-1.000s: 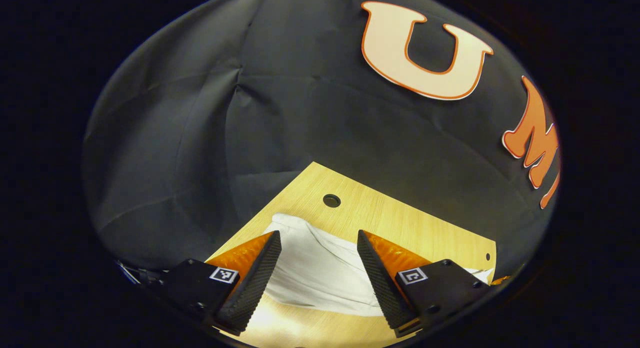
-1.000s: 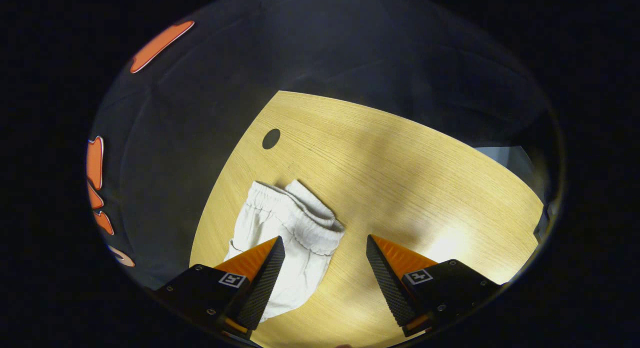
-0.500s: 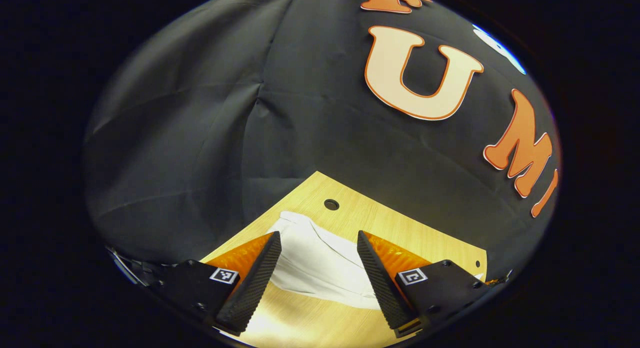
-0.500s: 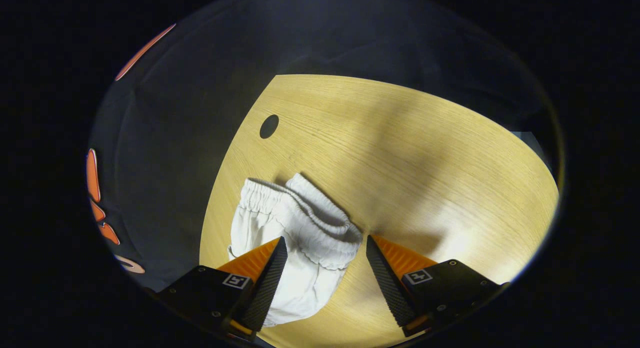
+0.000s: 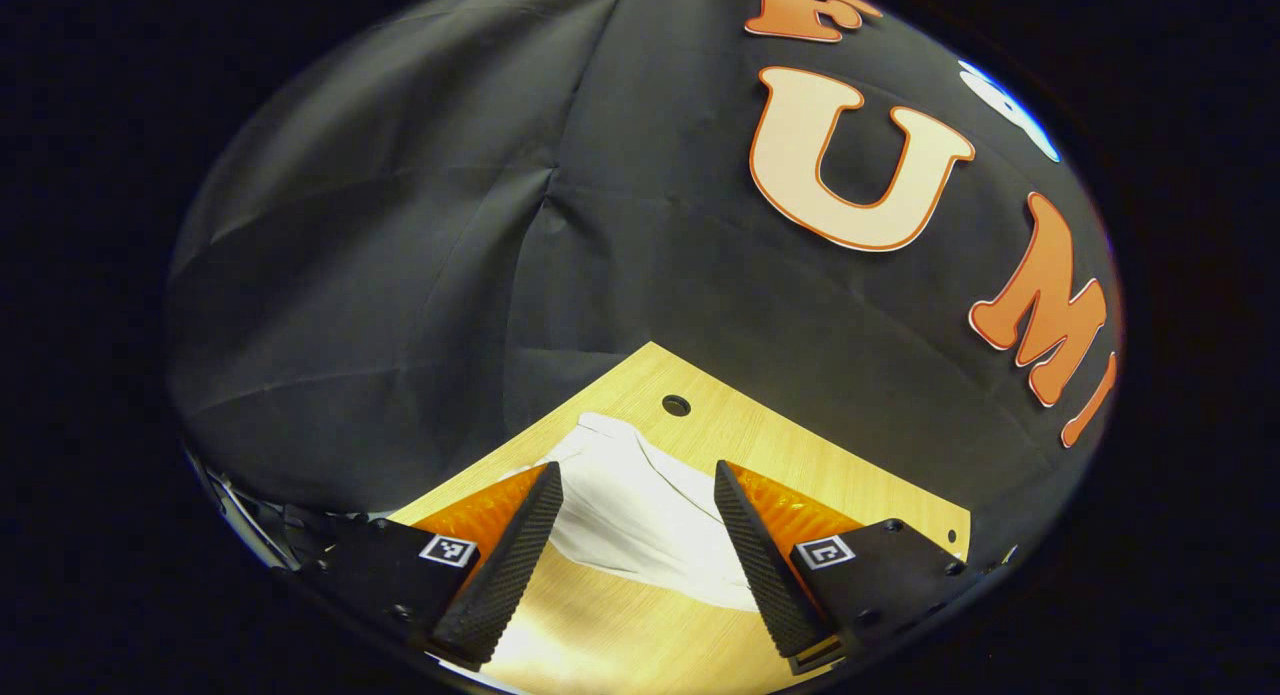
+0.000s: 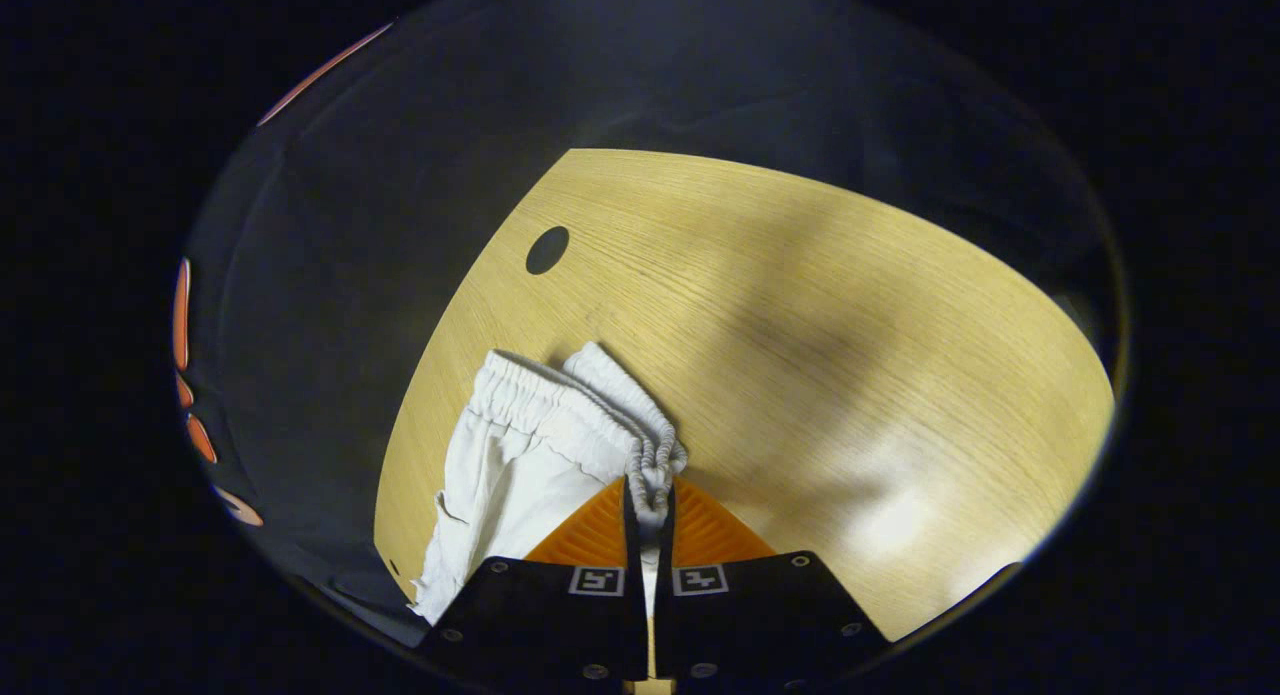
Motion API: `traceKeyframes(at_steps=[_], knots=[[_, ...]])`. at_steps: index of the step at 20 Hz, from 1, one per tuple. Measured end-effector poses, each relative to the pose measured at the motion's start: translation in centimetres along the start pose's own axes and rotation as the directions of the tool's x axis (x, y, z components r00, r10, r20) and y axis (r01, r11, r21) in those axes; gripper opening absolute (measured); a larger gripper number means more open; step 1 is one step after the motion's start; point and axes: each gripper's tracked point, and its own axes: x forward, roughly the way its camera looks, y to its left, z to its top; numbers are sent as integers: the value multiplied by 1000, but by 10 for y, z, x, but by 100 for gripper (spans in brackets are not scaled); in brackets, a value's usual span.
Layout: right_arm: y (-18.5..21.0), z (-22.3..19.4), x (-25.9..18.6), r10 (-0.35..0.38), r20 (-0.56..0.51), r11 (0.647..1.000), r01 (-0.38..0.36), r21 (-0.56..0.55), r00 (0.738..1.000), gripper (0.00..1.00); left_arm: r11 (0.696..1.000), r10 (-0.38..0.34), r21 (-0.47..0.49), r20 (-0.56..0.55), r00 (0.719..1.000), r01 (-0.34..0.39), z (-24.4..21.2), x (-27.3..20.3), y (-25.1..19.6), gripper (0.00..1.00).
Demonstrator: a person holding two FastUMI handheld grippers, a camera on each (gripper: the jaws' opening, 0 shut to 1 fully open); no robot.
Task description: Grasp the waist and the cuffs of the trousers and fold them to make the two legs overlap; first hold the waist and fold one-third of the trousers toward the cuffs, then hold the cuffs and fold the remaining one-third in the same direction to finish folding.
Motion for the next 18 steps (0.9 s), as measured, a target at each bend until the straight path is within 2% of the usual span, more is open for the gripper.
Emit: traceKeyframes(at_steps=[2, 4, 9, 18], knots=[[15, 6, -16, 17, 24, 999, -16, -47, 1000, 2, 1000, 2, 10, 7, 1000, -2, -1, -3, 1, 100], [43, 15, -32, 64, 59, 994, -58, -94, 996, 2, 1000, -9, 10, 7, 1000, 9, 1, -6, 3, 100], [106, 16, -86, 159, 121, 966, -129, -225, 980, 2, 999, -28, 20, -1, 1000, 28, 8, -1, 14, 100], [183, 7, -182, 218, 190, 923, -139, -360, 957, 2, 989, -124, 74, -54, 991, 128, 26, 30, 42, 100]])
